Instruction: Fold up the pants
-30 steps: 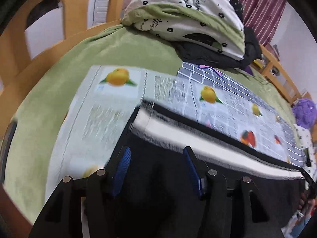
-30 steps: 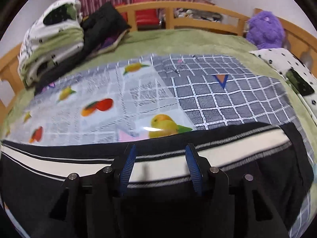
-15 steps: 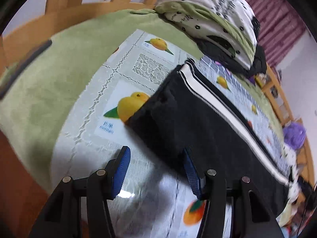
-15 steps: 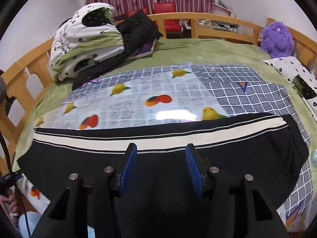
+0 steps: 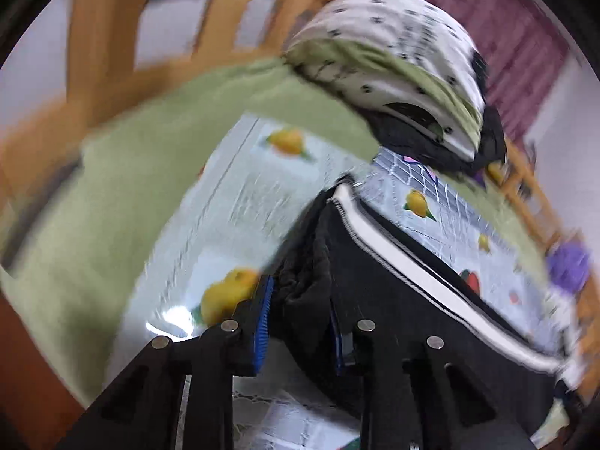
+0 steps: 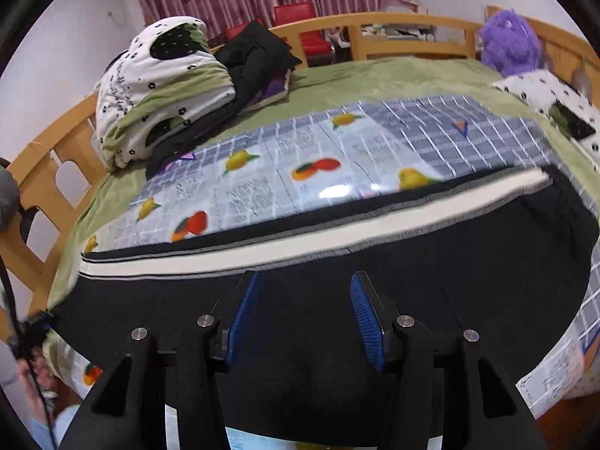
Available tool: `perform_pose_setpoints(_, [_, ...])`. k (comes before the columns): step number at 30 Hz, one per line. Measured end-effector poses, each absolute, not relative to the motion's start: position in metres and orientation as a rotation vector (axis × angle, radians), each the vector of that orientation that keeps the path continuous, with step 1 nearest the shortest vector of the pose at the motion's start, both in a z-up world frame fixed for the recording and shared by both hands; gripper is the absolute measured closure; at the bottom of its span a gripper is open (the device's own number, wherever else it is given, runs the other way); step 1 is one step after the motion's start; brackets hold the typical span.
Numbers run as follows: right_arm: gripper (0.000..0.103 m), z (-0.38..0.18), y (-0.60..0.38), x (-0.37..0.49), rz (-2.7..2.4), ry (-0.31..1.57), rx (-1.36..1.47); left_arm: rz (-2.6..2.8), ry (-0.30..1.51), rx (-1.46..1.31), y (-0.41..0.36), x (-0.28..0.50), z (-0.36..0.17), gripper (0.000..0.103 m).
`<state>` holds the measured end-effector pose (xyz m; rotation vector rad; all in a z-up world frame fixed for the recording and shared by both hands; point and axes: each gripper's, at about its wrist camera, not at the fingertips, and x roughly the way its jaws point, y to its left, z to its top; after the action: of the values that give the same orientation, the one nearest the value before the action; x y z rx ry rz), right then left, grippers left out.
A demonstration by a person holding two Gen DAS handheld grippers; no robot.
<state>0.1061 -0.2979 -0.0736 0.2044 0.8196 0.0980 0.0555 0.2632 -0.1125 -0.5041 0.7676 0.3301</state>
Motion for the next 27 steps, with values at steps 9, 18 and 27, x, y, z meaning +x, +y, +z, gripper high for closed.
perform_pose_setpoints(9, [0.057, -0.119, -0.368, 0.119, 0.08, 0.844, 0.306, 0.199, 0.663, -0.162, 0.089, 0.089, -0.007, 0.082])
perform_pose_setpoints(18, [0.057, -0.121, -0.428, 0.089, 0.004, 0.782, 0.321, -0.091, 0.736, -0.047, -0.114, 0.122, -0.042, 0.082])
perform_pose_setpoints(27, [0.057, -0.138, -0.474, 0.059, -0.023, 0.806, 0.414, -0.301, 0.888, 0.09, -0.202, 0.094, -0.105, 0.068])
